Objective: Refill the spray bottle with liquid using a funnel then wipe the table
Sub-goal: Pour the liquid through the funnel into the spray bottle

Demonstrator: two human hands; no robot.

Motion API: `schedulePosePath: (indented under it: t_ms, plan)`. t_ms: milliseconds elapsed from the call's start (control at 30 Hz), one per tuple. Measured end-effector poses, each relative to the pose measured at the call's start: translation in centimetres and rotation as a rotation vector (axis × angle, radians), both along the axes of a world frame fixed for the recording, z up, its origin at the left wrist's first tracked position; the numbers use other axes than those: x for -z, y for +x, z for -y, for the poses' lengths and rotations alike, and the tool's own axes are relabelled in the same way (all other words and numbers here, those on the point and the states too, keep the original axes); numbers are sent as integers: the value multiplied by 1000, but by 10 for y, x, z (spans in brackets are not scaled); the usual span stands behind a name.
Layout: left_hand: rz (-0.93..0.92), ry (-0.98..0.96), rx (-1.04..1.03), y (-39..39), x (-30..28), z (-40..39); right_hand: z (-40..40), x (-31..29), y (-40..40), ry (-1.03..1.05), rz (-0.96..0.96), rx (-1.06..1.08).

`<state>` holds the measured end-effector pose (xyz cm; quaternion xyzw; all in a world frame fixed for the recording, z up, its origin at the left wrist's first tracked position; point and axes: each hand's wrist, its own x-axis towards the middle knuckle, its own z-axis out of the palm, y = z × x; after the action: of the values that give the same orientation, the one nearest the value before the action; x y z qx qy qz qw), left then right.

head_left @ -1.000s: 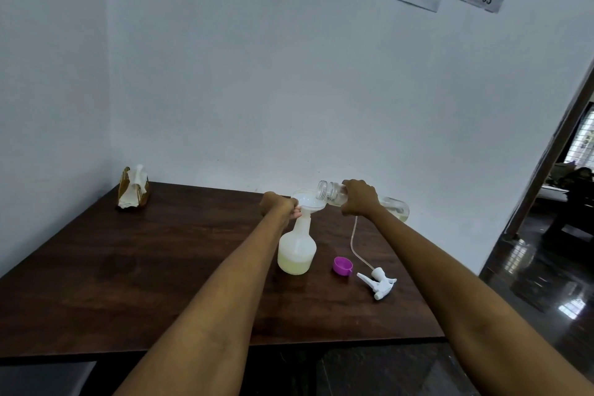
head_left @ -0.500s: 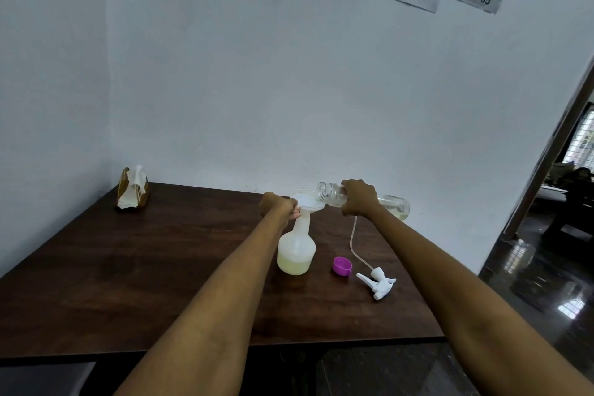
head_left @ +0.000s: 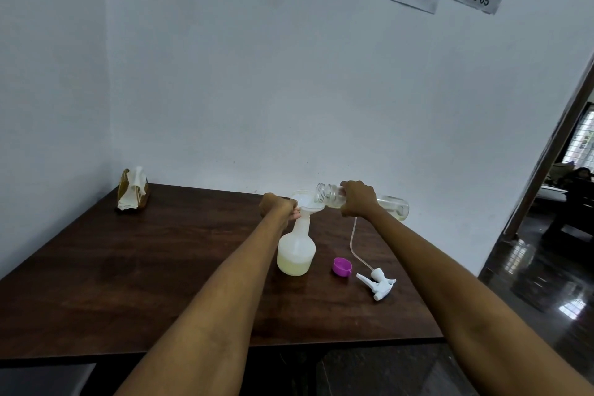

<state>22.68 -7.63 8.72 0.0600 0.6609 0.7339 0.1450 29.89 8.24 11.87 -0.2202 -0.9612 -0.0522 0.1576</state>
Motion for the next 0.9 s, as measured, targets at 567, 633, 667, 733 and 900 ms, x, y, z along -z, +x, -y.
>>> schedulePosePath:
  t_ms: [567,633,667,733,900]
  plan:
    - [6,-21,3,0,3,0,-7,9,8,-251,-85,15]
    - [4,-5,7,-1,4,-1,-7,9,10,-261,-80,22]
    - [6,0,4,-1,4,-2,-7,9,11,-262,-76,25]
    - [14,6,-8,-1,4,-3,-8,10,12,-266,-75,34]
    - [19,16,-16,-3,7,-5,-9,14,14,-276,-78,40]
